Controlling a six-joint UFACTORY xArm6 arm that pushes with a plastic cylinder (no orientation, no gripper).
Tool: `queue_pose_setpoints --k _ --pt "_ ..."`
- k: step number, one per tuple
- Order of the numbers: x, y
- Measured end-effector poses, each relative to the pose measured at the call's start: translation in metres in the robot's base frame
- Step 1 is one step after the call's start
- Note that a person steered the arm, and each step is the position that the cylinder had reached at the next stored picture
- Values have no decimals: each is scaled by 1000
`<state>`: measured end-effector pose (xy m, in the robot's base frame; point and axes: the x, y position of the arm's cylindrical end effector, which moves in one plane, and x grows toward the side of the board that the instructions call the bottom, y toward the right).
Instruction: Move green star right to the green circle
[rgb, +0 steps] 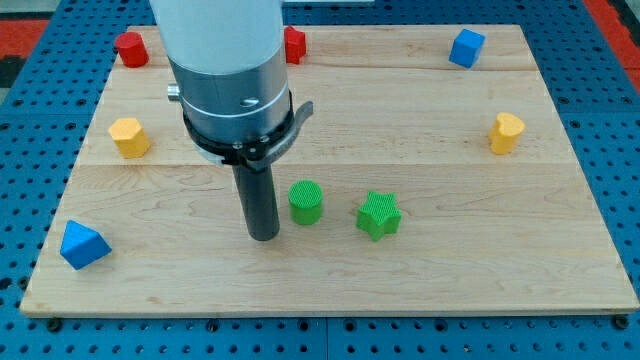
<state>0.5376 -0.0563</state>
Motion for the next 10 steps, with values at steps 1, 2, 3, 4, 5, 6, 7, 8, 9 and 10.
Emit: queue_pose_setpoints --k 1,2,3,4,5,6,7,8,9,10 --pt "-8 42" --pt "-58 61" --pt "-98 53" --pt "-82 31" --pt "-49 0" --pt "-3 -1" --pt "27 29" --pt "21 98" --pt "-19 141" --pt "-59 149"
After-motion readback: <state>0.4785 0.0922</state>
